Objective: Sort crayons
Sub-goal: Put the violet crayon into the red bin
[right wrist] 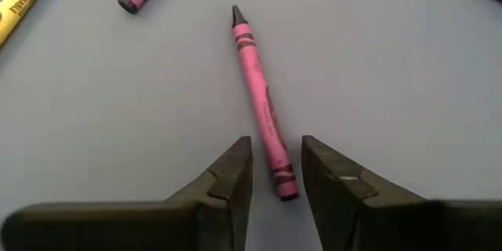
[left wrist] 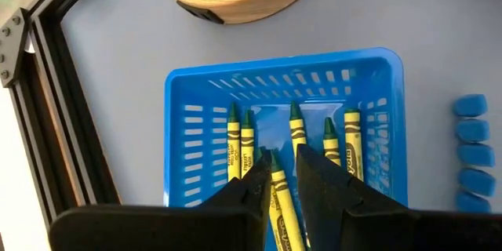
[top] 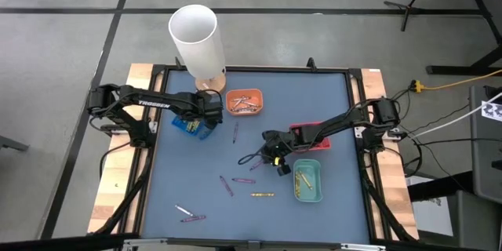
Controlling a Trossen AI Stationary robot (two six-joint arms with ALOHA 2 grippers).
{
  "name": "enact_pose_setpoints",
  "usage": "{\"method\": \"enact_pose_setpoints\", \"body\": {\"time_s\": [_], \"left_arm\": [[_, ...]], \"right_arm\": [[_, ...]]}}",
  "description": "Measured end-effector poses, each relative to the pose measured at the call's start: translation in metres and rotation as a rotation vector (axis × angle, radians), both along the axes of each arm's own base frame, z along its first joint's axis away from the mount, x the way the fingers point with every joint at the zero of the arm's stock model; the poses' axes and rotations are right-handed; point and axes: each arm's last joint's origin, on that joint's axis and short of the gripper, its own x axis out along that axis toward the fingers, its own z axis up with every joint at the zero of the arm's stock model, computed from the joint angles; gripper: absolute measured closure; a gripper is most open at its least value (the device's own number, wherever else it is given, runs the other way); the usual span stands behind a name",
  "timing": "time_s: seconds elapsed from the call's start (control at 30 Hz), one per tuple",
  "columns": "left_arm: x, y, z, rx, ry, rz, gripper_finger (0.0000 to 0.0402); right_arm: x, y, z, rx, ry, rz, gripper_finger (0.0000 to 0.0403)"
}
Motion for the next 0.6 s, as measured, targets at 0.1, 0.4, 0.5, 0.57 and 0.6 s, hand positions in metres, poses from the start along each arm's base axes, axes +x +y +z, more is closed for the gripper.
{"method": "enact_pose_setpoints", "body": {"time_s": [0.1, 0.4, 0.5, 0.57, 0.6], "left_arm": [[0.0, 0.0, 0.0, 0.0, 0.0, 0.0, 0.0356], [0.0, 0.0, 0.0, 0.0, 0.0, 0.0, 0.0356], [0.0, 0.0, 0.0, 0.0, 0.0, 0.0, 0.0356], [0.0, 0.0, 0.0, 0.0, 0.0, 0.0, 0.0356], [0.0001, 0.0, 0.0, 0.0, -0.001, 0.0, 0.0356]], "right_arm": [[-0.0001, 0.0002, -0.0002, 0.002, 0.001, 0.002, 0.0317], [0.0006, 0.0006, -0.0001, 0.016, -0.009, 0.012, 0.0387], [0.0005, 0.0006, -0.0003, 0.016, -0.008, 0.012, 0.039], [-0.0002, 0.0005, 0.0027, 0.016, -0.013, 0.012, 0.0386], [-0.0006, 0.0004, 0.0039, 0.015, -0.013, 0.011, 0.0384]]}}
